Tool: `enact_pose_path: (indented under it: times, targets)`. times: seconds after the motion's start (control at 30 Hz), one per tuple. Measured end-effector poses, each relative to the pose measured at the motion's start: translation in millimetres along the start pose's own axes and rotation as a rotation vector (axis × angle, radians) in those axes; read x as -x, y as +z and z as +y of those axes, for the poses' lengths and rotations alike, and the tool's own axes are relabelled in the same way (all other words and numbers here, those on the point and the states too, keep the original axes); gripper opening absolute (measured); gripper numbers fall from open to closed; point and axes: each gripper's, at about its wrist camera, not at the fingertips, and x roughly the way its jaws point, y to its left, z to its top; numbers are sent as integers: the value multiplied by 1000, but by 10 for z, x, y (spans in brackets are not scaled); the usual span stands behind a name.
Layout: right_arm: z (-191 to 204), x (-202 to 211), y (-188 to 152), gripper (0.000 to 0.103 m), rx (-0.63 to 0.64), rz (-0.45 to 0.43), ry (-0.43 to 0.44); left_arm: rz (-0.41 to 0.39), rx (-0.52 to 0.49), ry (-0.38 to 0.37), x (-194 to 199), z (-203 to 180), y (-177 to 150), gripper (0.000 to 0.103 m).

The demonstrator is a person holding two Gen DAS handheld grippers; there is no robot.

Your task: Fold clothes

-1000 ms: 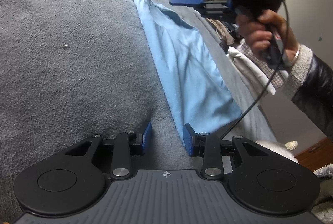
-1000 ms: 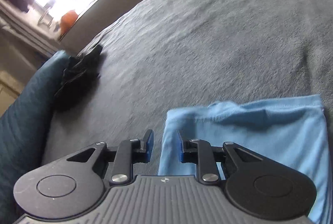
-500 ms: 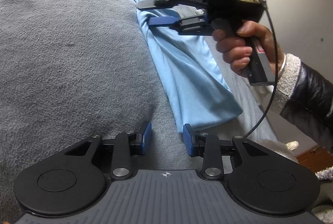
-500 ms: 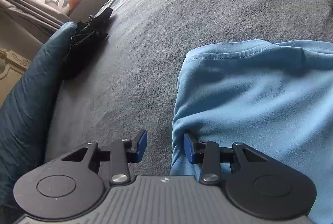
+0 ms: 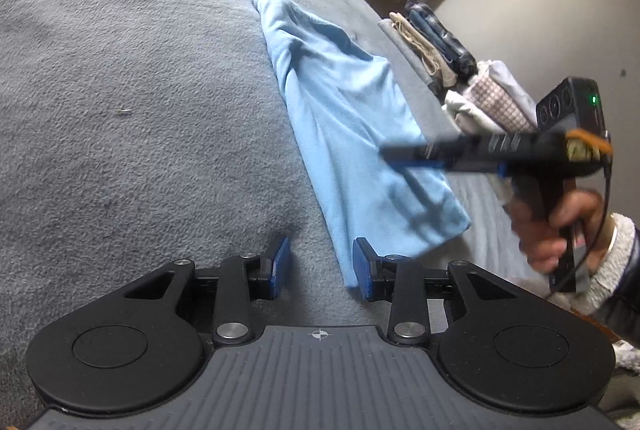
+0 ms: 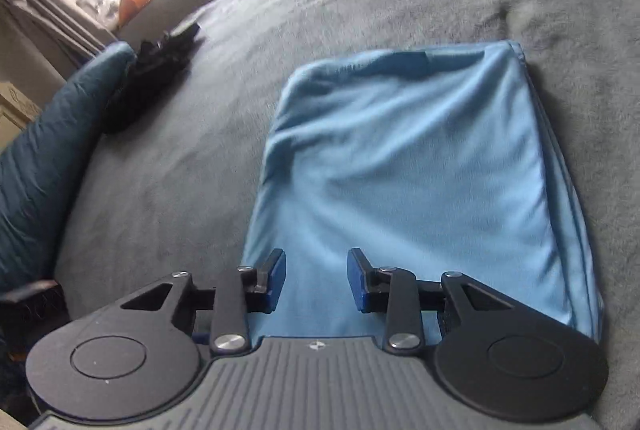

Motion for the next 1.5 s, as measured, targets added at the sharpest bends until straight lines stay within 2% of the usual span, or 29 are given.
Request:
enact_pose_path:
  times: [0.03, 0.2, 0.27, 0.43, 0.53, 0.6, 0.73, 0.8, 0.87, 1.0, 1.03, 1.07, 1.1, 1.13, 1.17, 1.23, 1.3, 1.4, 1.47, 1.5]
  targets:
    - [36, -35, -106, 29, 38, 31, -45, 0, -9, 7, -2, -7, -11, 34]
    - [128, 200, -406, 28, 112, 71, -132, 4, -25, 25, -33, -41, -8, 34]
    - [170, 331, -427, 28, 153, 30, -163, 5, -26, 32, -52, -60, 17, 34]
    - [284, 327, -385, 28, 194, -13, -128, 10, -63, 66, -141, -153, 36, 34]
    - [139, 194, -417, 28, 209, 58, -223, 6, -99, 86, -149, -183, -11, 34]
    - [-127, 241, -416, 27, 124, 80, -272, 4, -114, 87, -142, -178, -25, 34]
    - [-546, 523, -357, 27, -70, 48, -353, 3, -105, 80, -156, -154, -13, 34]
    - [-630, 640, -318, 27, -130, 1, -329, 3, -103, 78, -154, -149, -11, 35]
    - [-578, 622, -256, 28, -114, -34, -285, 3, -101, 77, -150, -145, -9, 35]
    - [-519, 378, -182, 27, -93, -9, -199, 3, -86, 69, -138, -127, 1, 35]
    - [-585, 345, -185, 26, -113, 2, -212, 2, -77, 64, -131, -113, 2, 35]
    - [-688, 354, -198, 16, -144, -1, -223, 2, -68, 58, -124, -97, 3, 35]
    - [-805, 403, -218, 12, -183, -14, -238, 1, -59, 52, -121, -80, 6, 35]
    - [-917, 493, -249, 11, -228, -30, -276, 1, -52, 47, -119, -66, 11, 35]
    - [-1008, 582, -280, 18, -264, -38, -336, 2, -45, 42, -118, -52, 17, 35]
    - [-1124, 729, -332, 18, -300, -43, -436, 6, -27, 33, -114, -33, 37, 35]
    - [-1110, 844, -342, 18, -315, -85, -413, 4, -7, 30, -96, -30, 53, 35]
    - [-838, 848, -252, 18, -264, -130, -288, -4, 6, 35, -56, -53, 71, 35]
    - [-583, 702, -190, 17, -189, -88, -210, -8, -2, 44, -36, -78, 78, 35]
    - [-476, 616, -190, 17, -140, -52, -198, -6, -5, 46, -35, -86, 79, 35]
